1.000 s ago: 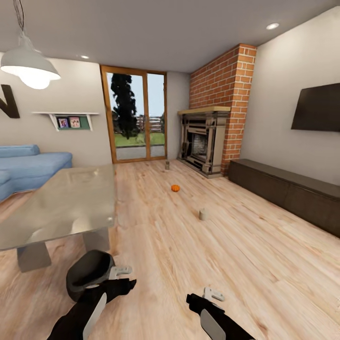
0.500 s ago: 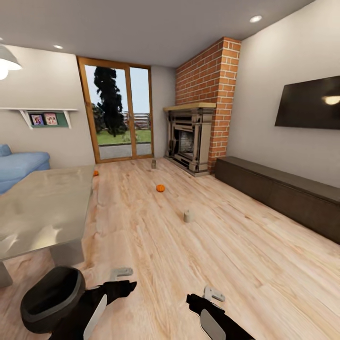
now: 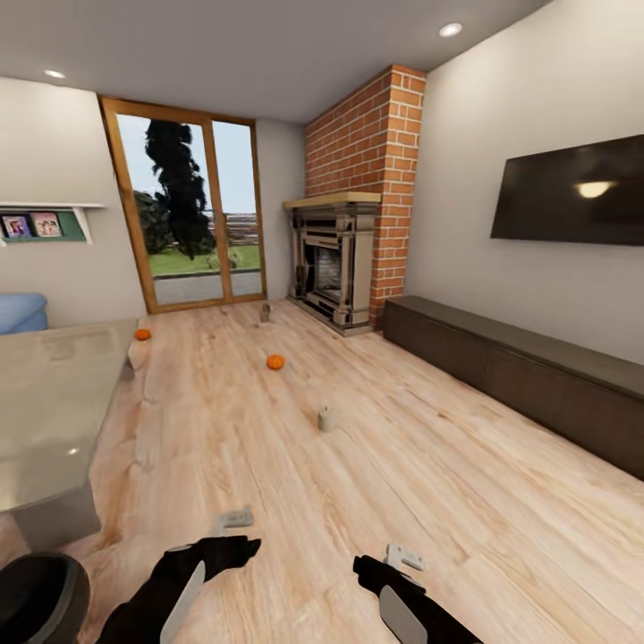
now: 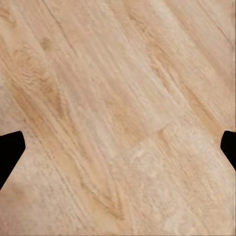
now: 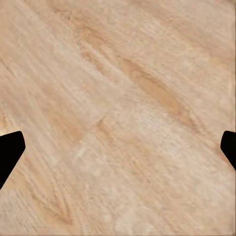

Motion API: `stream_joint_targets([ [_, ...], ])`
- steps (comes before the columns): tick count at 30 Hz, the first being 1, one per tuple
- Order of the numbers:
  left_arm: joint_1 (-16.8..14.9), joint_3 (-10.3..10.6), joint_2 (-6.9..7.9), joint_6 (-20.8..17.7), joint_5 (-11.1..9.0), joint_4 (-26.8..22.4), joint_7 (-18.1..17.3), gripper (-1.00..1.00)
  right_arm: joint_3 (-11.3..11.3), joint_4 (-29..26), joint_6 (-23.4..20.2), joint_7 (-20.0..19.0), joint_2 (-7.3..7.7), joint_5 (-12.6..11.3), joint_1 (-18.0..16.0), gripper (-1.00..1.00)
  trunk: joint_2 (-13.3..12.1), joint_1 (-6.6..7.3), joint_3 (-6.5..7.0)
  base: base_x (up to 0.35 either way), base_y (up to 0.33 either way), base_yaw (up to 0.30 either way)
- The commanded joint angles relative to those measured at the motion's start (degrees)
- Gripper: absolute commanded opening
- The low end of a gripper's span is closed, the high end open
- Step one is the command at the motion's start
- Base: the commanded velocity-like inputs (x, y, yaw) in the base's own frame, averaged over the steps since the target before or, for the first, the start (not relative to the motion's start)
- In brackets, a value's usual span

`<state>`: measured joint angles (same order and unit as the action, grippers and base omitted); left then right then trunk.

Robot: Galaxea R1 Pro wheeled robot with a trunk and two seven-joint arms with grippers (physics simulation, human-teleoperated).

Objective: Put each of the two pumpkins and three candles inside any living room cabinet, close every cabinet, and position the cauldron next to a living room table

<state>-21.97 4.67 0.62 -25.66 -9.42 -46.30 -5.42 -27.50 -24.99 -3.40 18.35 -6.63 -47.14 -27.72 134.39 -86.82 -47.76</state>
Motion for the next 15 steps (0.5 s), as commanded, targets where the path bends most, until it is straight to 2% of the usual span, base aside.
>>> stream_joint_targets([
  [1,0.0,0.2,0.07,-0.4,-0.6,-0.1,0.2,1.0,-0.5,-0.1,-0.2,0.5,0.04,-0.2,-0.1,1.0,0.0,-0.02,-0.06,0.275,-0.238,-0.273],
  [15,0.0,0.3,0.01,-0.4,-0.6,0.2,0.2,1.0,-0.5,-0.1,-0.2,0.5,0.04,-0.2,-0.1,1.0,0.0,-0.02,-0.07,0.275,-0.238,-0.277],
])
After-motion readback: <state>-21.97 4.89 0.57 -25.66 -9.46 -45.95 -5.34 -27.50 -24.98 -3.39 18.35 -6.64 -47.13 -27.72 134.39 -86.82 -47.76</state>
